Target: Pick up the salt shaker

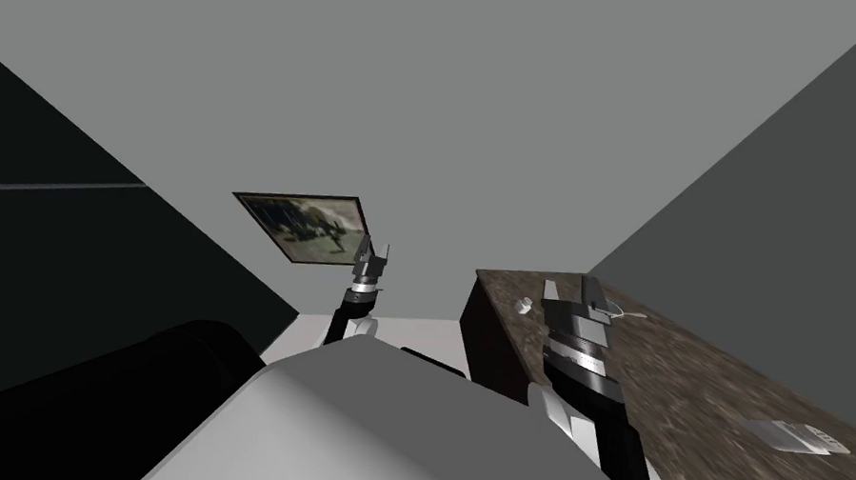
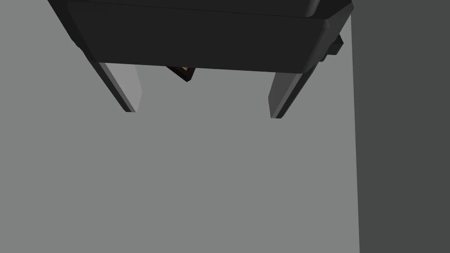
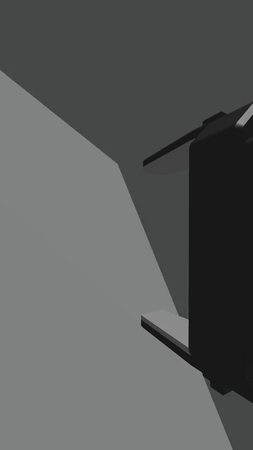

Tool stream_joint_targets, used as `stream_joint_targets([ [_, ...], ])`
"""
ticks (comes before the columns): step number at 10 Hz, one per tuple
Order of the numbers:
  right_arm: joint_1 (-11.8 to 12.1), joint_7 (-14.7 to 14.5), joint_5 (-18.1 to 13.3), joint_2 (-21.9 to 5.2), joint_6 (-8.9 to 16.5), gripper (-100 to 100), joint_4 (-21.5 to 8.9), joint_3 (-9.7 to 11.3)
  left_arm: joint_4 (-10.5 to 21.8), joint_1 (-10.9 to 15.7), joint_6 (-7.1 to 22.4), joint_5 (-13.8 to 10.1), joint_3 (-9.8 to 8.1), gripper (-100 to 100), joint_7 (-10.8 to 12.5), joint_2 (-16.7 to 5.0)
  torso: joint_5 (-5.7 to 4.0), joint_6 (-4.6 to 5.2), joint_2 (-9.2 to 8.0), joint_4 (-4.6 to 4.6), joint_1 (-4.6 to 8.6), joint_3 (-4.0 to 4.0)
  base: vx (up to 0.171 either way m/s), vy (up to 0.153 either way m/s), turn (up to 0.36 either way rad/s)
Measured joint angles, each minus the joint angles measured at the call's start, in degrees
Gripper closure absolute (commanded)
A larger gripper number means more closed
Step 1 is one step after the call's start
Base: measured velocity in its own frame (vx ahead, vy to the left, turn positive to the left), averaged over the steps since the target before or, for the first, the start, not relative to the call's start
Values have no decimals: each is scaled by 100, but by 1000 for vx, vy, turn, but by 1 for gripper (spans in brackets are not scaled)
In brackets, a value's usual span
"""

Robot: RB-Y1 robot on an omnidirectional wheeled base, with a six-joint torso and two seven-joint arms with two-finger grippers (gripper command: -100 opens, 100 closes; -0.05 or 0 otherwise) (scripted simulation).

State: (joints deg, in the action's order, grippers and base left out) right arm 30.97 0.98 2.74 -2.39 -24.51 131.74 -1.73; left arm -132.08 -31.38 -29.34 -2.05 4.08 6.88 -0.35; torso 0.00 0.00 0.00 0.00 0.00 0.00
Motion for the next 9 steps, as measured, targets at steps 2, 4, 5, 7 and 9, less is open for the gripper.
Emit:
stream_joint_targets([
  [2,75,-41,-50,-321,-9,-100,-157,-16,0,0,0,0,0,0,0,0,-1,0,0,0,2,0,1,1,68],
  [4,165,-84,-94,-673,-63,-100,-386,-55,0,0,0,0,0,0,0,0,-1,0,1,0,3,0,3,2,71],
  [5,234,-118,-123,-843,-75,-100,-490,-61,0,0,0,0,0,0,0,0,-1,0,1,0,3,0,3,0,28],
  [7,426,-170,-169,-1079,-223,-100,-659,-31,0,0,0,0,0,0,0,0,-1,0,0,0,2,0,3,4,92],
  [9,540,-187,-174,-1394,-304,-100,-861,-98,0,0,0,0,0,0,0,0,0,1,1,0,2,0,4,2,44],
])
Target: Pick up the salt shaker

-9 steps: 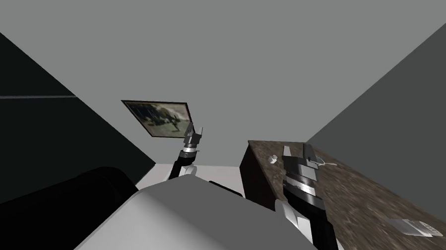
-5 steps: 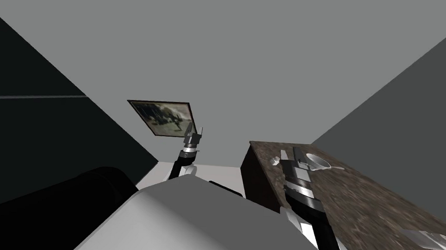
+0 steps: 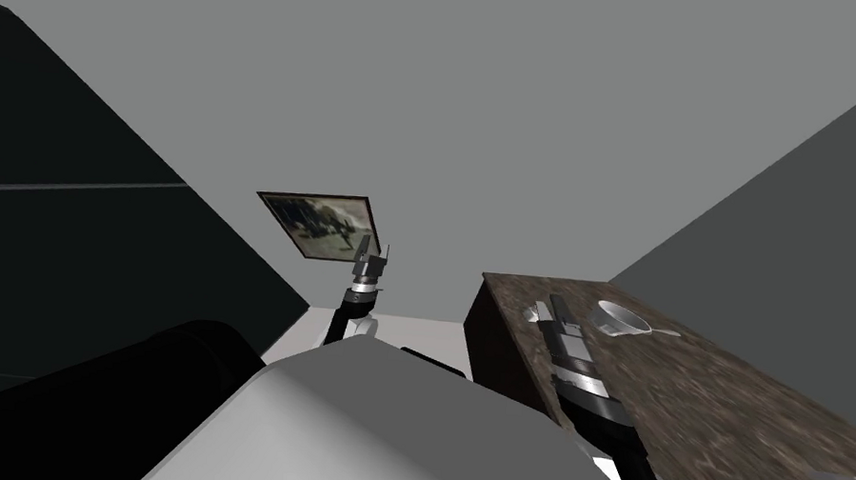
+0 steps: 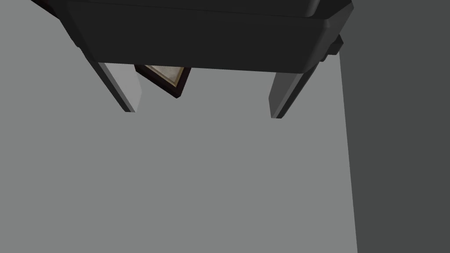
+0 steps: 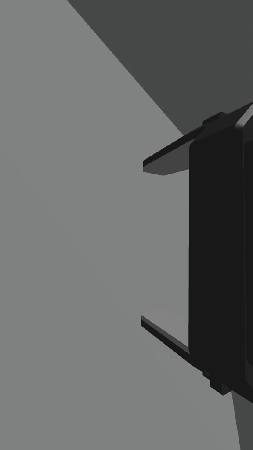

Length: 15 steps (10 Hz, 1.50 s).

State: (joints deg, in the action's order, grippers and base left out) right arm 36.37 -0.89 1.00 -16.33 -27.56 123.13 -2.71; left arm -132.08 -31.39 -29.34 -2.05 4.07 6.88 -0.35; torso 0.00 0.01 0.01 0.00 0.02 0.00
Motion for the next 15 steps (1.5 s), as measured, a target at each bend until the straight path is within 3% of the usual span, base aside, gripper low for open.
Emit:
stream_joint_targets([
  [11,699,-274,-176,-1586,-417,-100,-1053,-65,0,0,0,0,0,0,0,0,0,0,1,0,0,1,6,3,68],
  [13,851,-322,-238,-1963,-597,-100,-1446,-87,0,0,0,0,0,0,0,0,0,-2,3,0,1,2,8,-1,102],
  [15,1005,-371,-286,-2320,-637,-100,-1604,-114,0,0,0,0,0,0,0,0,0,-1,2,0,1,1,5,0,63],
])
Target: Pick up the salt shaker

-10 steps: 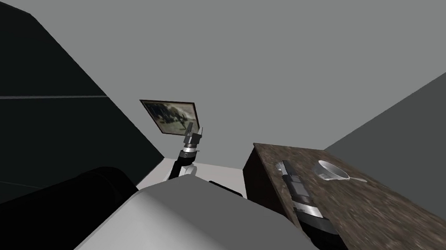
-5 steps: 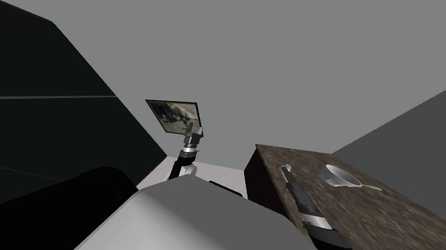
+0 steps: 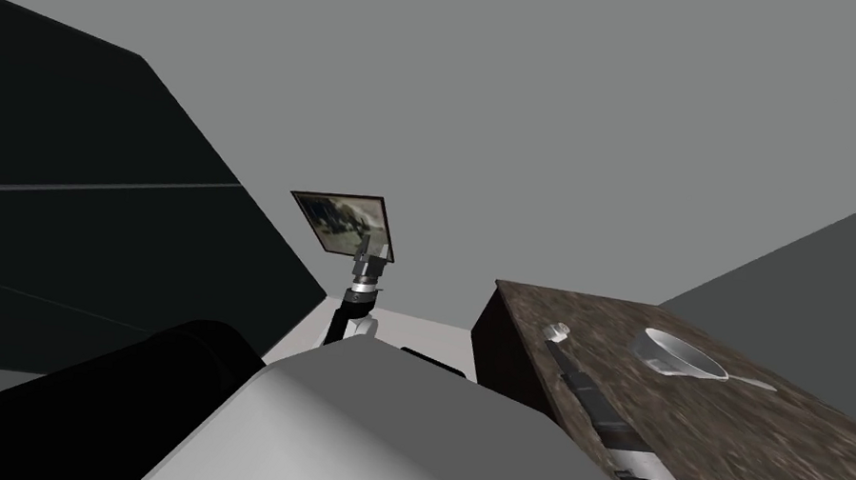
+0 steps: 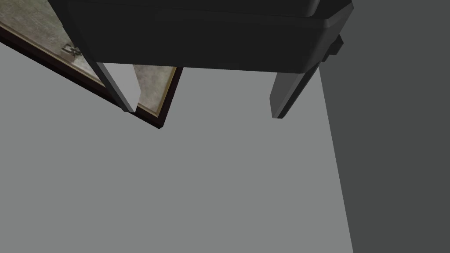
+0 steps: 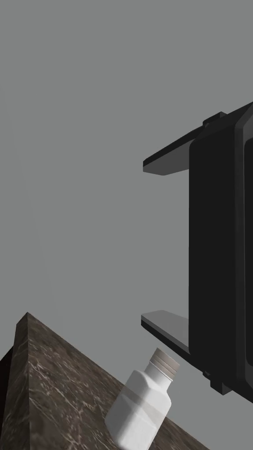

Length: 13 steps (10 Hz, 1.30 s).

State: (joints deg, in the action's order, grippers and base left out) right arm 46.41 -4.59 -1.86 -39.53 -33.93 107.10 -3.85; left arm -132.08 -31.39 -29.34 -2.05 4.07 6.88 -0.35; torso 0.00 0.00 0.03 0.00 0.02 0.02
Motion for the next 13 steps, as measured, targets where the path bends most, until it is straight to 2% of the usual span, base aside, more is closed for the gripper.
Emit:
stream_joint_targets([
  [2,87,-71,-82,-265,-77,-100,-234,31,0,0,0,0,0,0,0,0,0,0,0,0,0,0,4,0,78],
  [8,469,-194,-295,-1133,-137,-100,-641,-35,0,0,0,0,0,0,0,0,1,0,0,0,-2,0,4,2,74],
  [10,507,-228,-392,-1418,-166,-100,-866,-19,0,0,0,0,0,0,0,0,0,0,1,0,-2,1,4,1,77],
  [13,646,-281,-522,-1804,-144,-100,-1026,-51,0,-1,0,0,0,0,0,0,0,2,1,0,-3,0,3,3,75],
])
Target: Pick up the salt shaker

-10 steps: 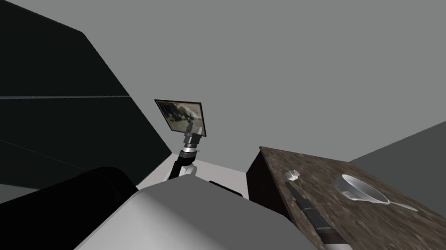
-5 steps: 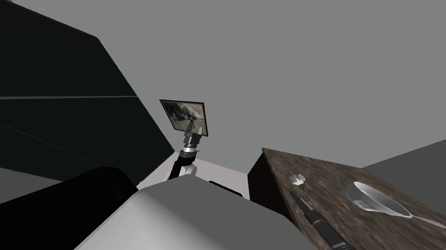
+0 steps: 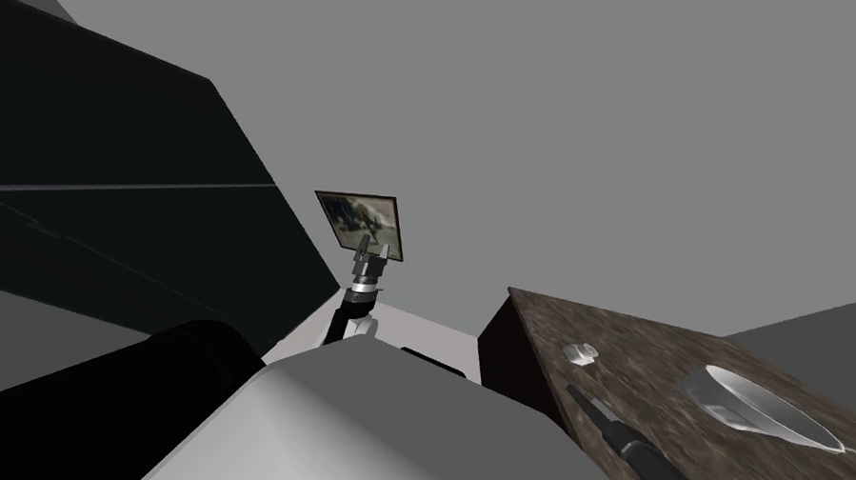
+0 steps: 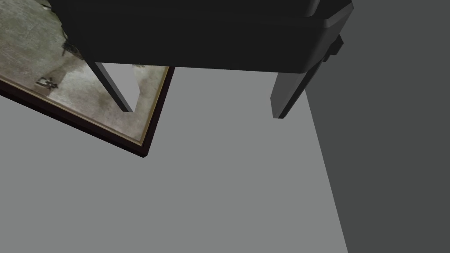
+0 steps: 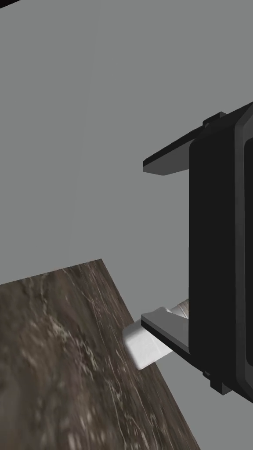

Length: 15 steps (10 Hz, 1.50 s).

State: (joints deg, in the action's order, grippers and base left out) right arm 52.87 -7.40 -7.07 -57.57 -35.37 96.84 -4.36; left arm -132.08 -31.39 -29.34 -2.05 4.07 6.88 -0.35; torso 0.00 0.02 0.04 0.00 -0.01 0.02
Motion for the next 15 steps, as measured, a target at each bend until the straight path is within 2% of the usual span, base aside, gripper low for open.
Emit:
stream_joint_targets([
  [3,108,-52,-215,-503,48,-100,-292,-14,0,0,0,0,0,0,0,0,1,-1,1,0,-1,1,4,6,104],
  [4,96,-81,-302,-661,3,-100,-484,11,0,0,0,0,0,0,0,0,0,-2,1,0,-1,1,2,4,57],
  [5,108,-86,-343,-783,20,-100,-517,10,0,0,0,0,0,0,0,0,0,0,1,0,-1,0,3,8,89],
  [8,163,-123,-596,-1253,184,-100,-702,23,0,0,0,0,0,0,0,0,1,1,2,0,-3,1,5,10,100],
  [9,258,-143,-667,-1425,191,-100,-756,-36,0,0,0,0,0,0,0,0,1,-2,2,0,-4,1,6,14,145],
  [10,207,-166,-792,-1599,204,-100,-923,8,0,0,0,0,0,0,0,0,0,-2,4,1,-4,2,9,17,124],
  [15,269,-247,-1282,-2363,428,-100,-1269,14,0,0,0,0,0,0,0,0,2,-1,7,1,-9,4,9,18,99],
])
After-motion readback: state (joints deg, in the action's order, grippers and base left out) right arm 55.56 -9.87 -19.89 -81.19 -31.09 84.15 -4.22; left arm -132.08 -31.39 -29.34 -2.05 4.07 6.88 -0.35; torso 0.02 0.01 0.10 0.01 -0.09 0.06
